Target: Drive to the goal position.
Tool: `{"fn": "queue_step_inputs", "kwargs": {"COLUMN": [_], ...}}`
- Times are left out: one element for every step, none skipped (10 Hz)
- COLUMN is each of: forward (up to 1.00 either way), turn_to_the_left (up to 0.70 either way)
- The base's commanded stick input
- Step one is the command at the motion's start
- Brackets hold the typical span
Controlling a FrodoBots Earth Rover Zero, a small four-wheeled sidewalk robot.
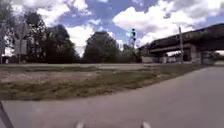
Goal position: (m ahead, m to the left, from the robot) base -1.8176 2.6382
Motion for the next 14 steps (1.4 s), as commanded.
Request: {"fn": "queue_step_inputs", "kwargs": {"forward": [0.00, 0.00, 0.00, 0.00, 0.00, 0.00, 0.00, 0.00, 0.00, 0.00, 0.00, 0.00, 0.00, 0.00], "turn_to_the_left": [-0.45, -0.45, -0.45, -0.45, -0.45, -0.45, -0.45, -0.45, -0.45, -0.45, 0.00, 0.00, 0.00, 0.00]}}
